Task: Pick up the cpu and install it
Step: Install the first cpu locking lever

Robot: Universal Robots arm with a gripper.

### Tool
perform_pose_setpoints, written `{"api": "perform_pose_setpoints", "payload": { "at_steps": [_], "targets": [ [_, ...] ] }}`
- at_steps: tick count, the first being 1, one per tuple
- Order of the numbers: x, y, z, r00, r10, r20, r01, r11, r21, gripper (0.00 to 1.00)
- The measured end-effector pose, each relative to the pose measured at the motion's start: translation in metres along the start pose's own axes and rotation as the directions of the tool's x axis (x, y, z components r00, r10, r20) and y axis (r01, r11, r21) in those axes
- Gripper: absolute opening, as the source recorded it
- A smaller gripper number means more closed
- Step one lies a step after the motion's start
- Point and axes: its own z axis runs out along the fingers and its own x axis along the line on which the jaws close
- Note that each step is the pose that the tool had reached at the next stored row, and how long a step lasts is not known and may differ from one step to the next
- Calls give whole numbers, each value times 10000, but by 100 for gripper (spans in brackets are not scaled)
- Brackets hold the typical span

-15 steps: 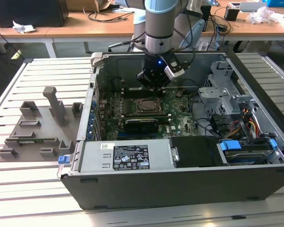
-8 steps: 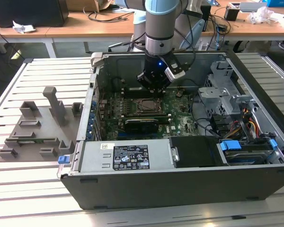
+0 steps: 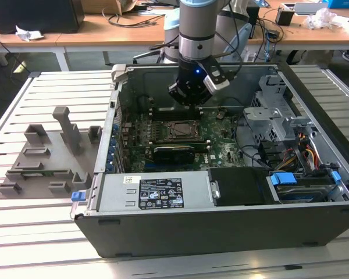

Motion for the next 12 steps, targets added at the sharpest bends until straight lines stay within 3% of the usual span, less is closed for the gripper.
{"api": "perform_pose_setpoints", "payload": {
  "at_steps": [1,3,6,7,10,12],
  "targets": [
    [2,-27,-1,10000,-1,1,1,10000,24,11],
    [4,-71,-2,10000,-4,-6,4,9998,188,11],
    [10,-137,-3,10000,-5,-19,6,9987,505,11],
    [11,-159,-3,10000,-7,-22,8,9984,563,11],
    [15,-233,-10,10000,-5,-21,6,9982,601,11],
    [15,-248,-72,10000,-6,-22,7,9982,603,11]
  ]
}}
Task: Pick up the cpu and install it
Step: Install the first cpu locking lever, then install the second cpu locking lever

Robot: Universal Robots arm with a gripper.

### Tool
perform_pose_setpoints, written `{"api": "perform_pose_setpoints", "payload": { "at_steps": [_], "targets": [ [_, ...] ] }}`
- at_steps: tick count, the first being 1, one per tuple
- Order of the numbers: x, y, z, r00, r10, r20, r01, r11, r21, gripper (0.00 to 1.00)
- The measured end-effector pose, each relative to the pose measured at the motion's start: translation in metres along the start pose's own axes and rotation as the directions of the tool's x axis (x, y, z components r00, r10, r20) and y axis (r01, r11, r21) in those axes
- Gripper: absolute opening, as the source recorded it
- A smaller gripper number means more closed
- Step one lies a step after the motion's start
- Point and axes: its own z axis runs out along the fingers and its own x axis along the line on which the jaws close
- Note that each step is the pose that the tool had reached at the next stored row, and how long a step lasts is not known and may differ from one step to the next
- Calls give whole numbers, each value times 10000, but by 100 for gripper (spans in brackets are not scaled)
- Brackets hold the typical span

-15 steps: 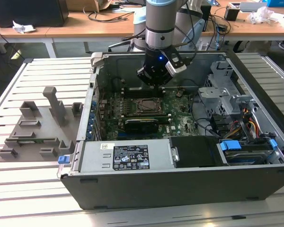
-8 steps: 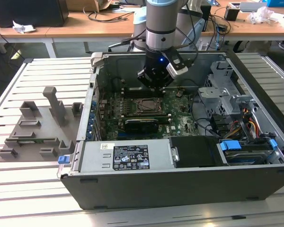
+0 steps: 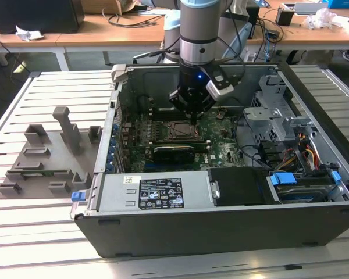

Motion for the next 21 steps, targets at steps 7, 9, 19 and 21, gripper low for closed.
{"api": "perform_pose_setpoints", "payload": {
  "at_steps": [7,9,19,21],
  "targets": [
    [-3,-20,-352,10000,0,-1,0,10000,1,11],
    [-3,-20,-353,10000,0,1,0,10000,-3,11],
    [-3,-20,-356,10000,0,-1,0,10000,0,11],
    [17,-57,-351,10000,-1,-1,1,10000,1,11]
  ]
}}
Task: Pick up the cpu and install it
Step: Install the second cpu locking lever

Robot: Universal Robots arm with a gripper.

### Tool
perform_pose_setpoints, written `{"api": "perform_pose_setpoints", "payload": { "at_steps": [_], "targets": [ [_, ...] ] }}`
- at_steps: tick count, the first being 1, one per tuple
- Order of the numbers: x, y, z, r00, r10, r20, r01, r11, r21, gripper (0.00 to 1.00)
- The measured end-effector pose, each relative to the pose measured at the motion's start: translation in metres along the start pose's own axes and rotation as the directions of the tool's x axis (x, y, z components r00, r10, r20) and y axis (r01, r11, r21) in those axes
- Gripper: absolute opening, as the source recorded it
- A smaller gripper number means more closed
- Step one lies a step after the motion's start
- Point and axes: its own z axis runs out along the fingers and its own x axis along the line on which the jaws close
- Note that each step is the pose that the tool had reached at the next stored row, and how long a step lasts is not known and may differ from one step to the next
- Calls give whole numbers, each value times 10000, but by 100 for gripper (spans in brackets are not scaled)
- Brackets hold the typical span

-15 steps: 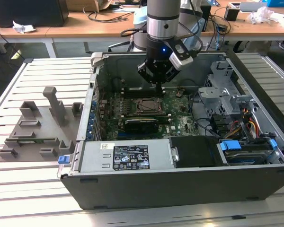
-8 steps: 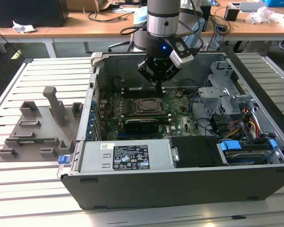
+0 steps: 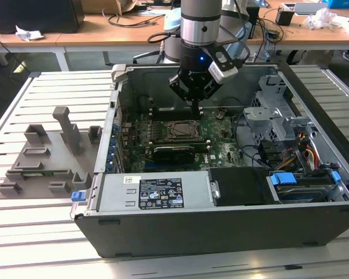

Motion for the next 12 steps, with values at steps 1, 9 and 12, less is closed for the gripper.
{"api": "perform_pose_setpoints", "payload": {
  "at_steps": [1,9,12],
  "targets": [
    [27,-73,10,10000,0,1,0,10000,-4,11],
    [148,-303,65,10000,6,21,-5,9987,-512,11],
    [184,-357,71,10000,14,43,-9,9947,-1032,11]
  ]
}}
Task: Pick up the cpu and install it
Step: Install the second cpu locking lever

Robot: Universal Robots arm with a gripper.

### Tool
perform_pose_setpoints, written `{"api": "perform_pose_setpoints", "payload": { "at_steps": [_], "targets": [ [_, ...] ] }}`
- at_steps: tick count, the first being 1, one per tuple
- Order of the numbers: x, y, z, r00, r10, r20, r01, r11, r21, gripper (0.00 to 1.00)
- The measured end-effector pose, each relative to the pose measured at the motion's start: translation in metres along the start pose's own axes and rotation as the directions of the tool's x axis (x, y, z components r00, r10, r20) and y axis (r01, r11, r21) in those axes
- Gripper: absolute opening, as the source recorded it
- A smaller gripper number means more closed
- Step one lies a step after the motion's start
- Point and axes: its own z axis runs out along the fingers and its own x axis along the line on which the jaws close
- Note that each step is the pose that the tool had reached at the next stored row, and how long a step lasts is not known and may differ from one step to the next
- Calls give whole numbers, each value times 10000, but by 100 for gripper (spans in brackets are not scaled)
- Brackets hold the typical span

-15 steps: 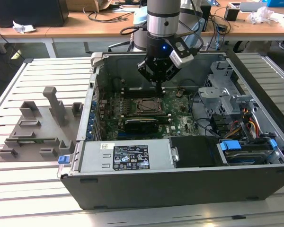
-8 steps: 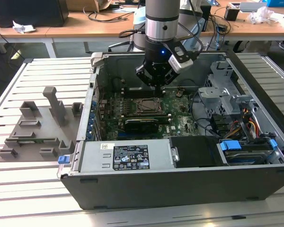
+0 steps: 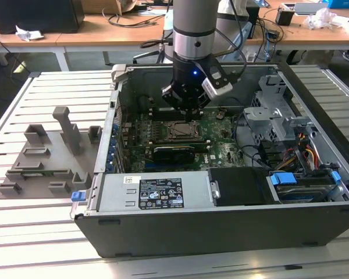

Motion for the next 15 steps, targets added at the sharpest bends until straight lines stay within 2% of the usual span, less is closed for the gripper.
{"api": "perform_pose_setpoints", "payload": {
  "at_steps": [3,4,5,6,8,10,15],
  "targets": [
    [23,-66,5,10000,3,13,-3,9995,-323,11],
    [35,-107,9,10000,5,19,-4,9989,-467,11],
    [58,-190,26,10000,6,24,-4,9983,-583,11],
    [74,-241,45,10000,6,26,-4,9981,-611,11],
    [93,-279,74,10000,8,26,-6,9981,-622,11],
    [118,-291,121,10000,6,25,-5,9981,-622,11],
    [254,-306,285,10000,5,26,-4,9981,-622,11]
  ]
}}
